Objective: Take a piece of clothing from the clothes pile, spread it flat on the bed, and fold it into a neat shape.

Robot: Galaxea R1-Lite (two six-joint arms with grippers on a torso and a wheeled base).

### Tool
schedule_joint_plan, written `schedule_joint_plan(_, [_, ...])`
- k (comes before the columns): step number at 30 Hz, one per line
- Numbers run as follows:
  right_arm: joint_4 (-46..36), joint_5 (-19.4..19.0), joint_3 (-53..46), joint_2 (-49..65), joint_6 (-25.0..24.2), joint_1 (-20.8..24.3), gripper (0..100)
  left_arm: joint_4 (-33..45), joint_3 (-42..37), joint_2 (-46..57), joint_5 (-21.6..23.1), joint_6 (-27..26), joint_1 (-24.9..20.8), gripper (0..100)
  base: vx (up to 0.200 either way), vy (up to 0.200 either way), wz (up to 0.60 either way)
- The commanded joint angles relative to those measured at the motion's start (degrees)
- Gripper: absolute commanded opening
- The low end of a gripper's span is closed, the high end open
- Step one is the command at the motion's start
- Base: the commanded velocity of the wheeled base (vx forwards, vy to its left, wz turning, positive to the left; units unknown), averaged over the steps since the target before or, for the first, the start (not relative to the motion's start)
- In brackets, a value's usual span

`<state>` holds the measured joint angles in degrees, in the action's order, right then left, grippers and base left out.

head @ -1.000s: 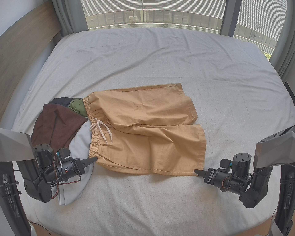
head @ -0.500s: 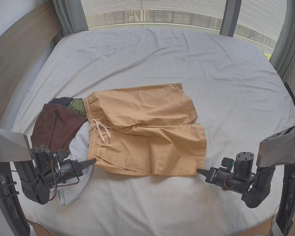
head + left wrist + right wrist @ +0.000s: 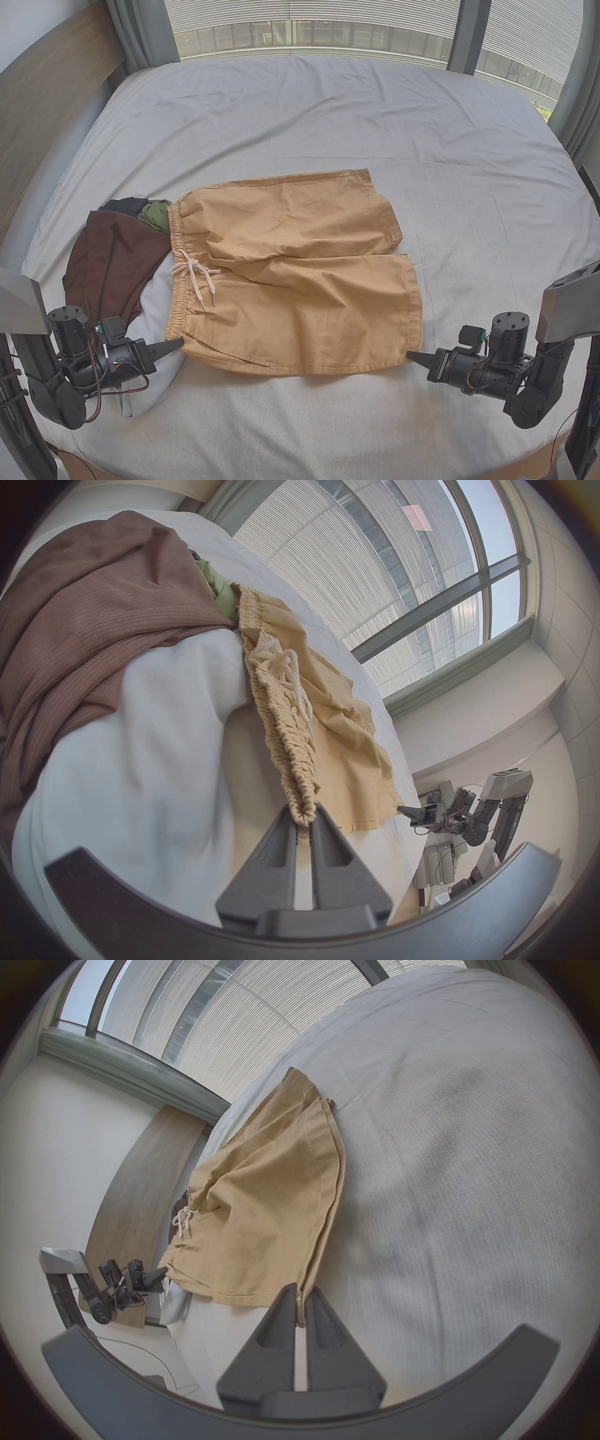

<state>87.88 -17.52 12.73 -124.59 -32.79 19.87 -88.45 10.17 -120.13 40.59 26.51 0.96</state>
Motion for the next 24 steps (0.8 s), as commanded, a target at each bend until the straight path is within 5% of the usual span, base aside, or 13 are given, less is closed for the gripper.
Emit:
schedule_joint_plan(1, [0.01,-0.06,-2.09,0.13,1.15,0.43,0,-0.05,-2.96,1.74,0.01,-0.41,0.09,0,0.000,0.000,0.00])
schedule_joint_plan(24, [0.10,-2.52,-9.30,-0.22,9.59,0.52,0,2.06,-10.17,-3.54,0.80,-13.24,2.64,0,0.000,0.000,0.00])
